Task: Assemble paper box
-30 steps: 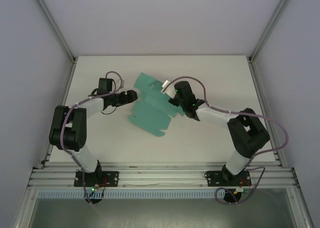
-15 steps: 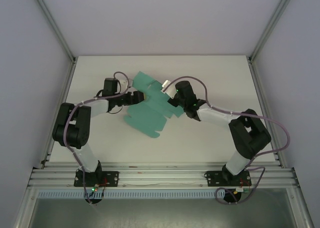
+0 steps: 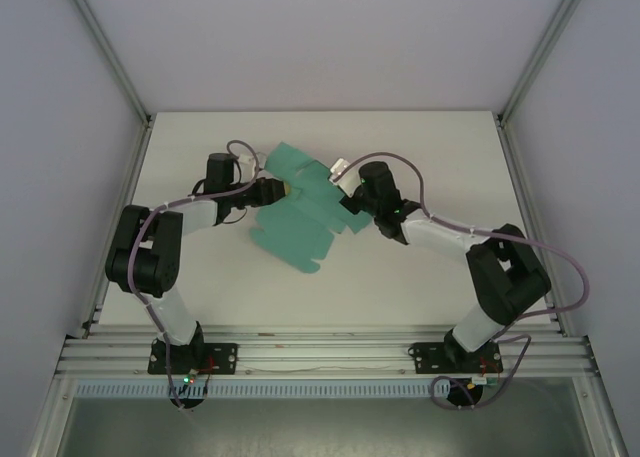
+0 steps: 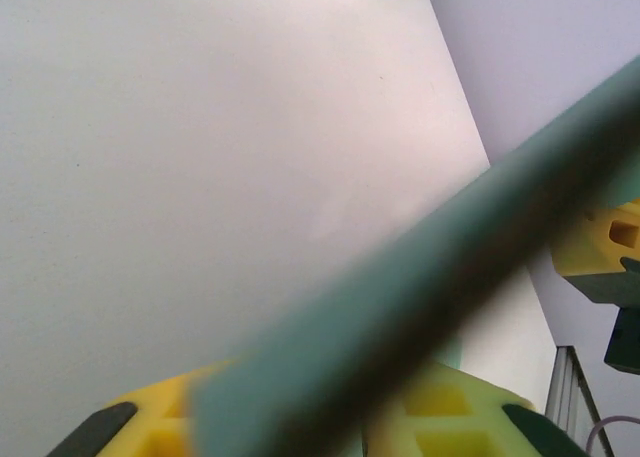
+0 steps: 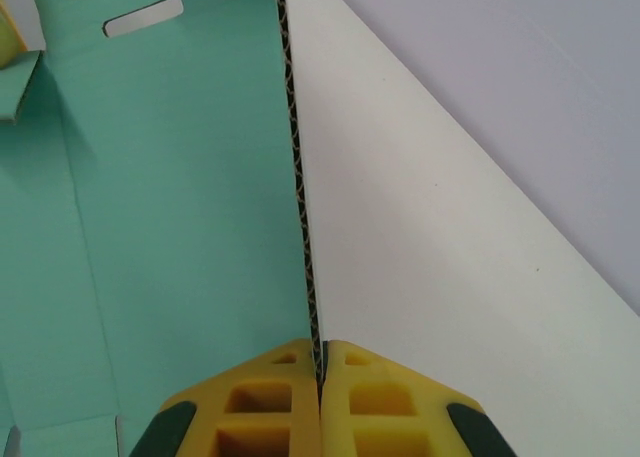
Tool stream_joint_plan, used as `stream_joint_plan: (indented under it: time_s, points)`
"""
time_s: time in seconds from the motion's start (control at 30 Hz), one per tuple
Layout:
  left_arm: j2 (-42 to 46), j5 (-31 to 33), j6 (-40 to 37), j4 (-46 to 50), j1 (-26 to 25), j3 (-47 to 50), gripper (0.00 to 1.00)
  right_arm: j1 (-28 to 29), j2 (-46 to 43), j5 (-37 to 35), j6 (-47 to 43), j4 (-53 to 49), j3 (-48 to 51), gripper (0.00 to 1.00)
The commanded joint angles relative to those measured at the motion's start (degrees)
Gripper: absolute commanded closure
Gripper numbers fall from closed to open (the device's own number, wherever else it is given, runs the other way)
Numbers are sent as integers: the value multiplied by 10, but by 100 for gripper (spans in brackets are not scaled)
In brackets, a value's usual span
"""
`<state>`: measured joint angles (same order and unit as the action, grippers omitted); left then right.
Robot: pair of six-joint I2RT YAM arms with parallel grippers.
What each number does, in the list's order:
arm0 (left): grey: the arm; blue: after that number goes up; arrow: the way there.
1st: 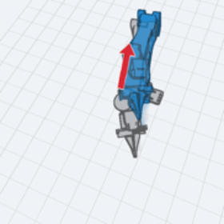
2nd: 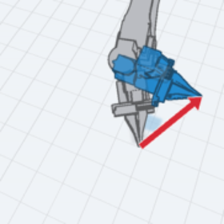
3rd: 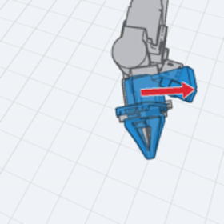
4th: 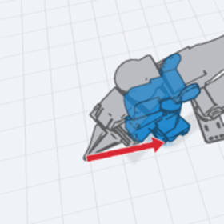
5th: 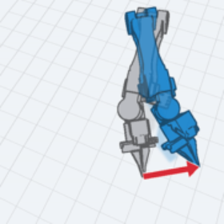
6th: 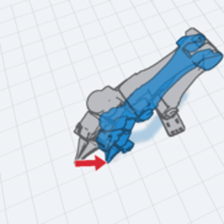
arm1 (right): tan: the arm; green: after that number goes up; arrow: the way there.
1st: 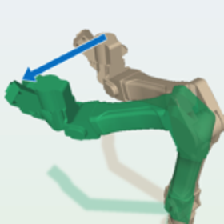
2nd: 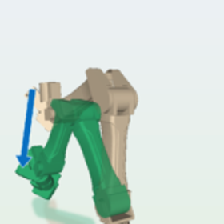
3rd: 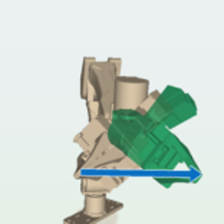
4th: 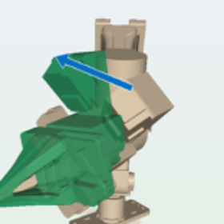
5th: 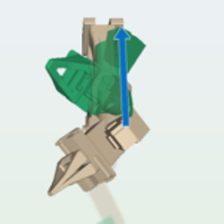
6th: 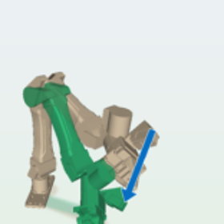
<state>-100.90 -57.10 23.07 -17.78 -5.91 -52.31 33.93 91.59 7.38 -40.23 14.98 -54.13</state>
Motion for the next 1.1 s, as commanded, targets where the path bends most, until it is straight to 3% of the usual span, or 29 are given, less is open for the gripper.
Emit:
stream_joint_plan:
  time_s: [0.0,0.2,0.33,0.53,0.7,0.83,0.97,1.07]
  points:
    - [-11,-26,0,-33,-5,6,78,2,-19,22,14,19,0,100]
    - [-12,-15,-7,-13,-7,3,91,1,-19,30,6,14,-3,100]
    - [-7,39,-16,40,-11,-11,100,1,-17,29,-15,8,-6,100]
    - [-19,82,23,79,-18,-29,100,9,-5,0,-71,-20,-28,100]
    - [-29,135,67,127,-26,-48,100,35,22,-81,-169,-36,-51,100]
    - [-29,111,106,115,-28,-42,100,62,54,-155,-259,-27,-63,100]
    - [-29,123,115,122,-27,-34,100,80,86,-223,-322,20,-59,100]
    - [-36,131,115,133,-27,-34,94,94,113,-277,-382,87,-50,100]
